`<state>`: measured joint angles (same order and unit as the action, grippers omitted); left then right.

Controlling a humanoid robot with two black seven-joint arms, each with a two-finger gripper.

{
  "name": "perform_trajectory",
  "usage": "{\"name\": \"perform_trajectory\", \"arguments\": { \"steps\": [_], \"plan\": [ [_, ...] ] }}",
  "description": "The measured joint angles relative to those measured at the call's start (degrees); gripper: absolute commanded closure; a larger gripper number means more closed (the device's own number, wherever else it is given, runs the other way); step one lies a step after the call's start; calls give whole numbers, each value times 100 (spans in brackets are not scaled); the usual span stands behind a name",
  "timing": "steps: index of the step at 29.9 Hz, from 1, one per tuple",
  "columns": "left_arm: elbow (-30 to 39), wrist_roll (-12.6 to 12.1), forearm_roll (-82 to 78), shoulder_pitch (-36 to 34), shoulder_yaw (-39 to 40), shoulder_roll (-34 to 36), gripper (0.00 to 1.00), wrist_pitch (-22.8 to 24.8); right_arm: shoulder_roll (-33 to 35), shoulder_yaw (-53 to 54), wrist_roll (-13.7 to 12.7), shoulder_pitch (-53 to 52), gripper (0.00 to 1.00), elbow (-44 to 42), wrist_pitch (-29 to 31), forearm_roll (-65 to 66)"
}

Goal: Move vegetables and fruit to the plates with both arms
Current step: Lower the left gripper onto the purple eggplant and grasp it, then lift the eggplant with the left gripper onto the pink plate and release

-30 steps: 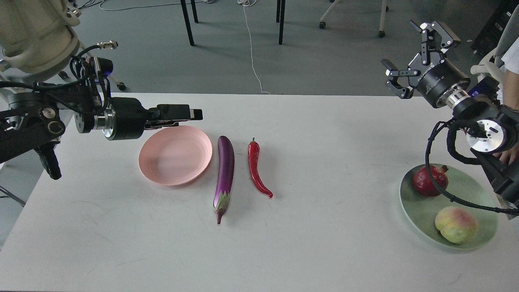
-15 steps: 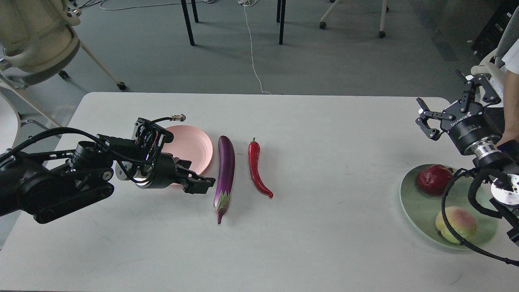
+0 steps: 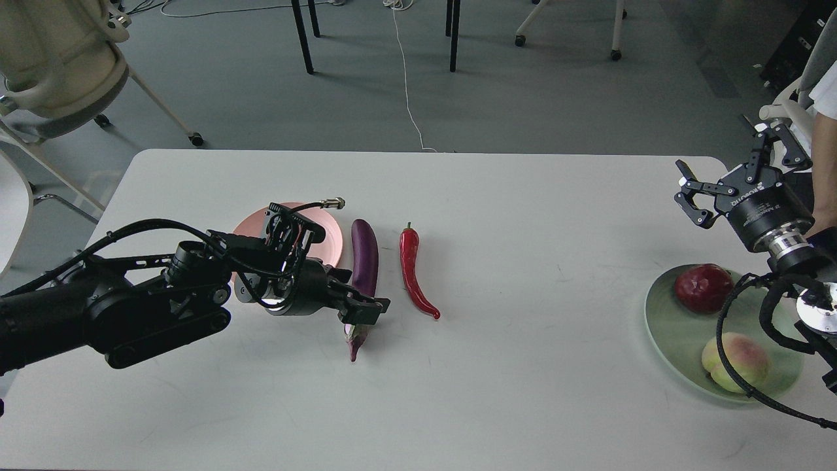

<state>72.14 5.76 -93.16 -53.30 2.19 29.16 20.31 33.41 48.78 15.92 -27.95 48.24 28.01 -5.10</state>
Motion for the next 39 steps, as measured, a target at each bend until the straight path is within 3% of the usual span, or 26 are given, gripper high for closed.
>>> {"name": "perform_trajectory", "arguments": {
  "steps": [5, 9, 22, 33, 39],
  "plan": [
    [-246, -31, -24, 0, -68, -96, 4, 22, 65, -1, -2, 0, 2, -7, 0, 0],
    [-358, -31, -27, 1, -77, -177, 11, 38, 75, -1, -2, 10, 2, -8, 0, 0],
    [-688, -208, -35, 73, -87, -388, 61, 164, 122, -34, -10, 10, 2, 18, 0, 9],
    [-698, -238, -29, -163, -62, -527, 68, 187, 277, -5, -11, 9, 2, 57, 0, 1],
    [-377, -297, 191, -539, 183, -82, 67, 495, 279, 0, -11, 8, 2, 53, 0, 0]
  ]
}}
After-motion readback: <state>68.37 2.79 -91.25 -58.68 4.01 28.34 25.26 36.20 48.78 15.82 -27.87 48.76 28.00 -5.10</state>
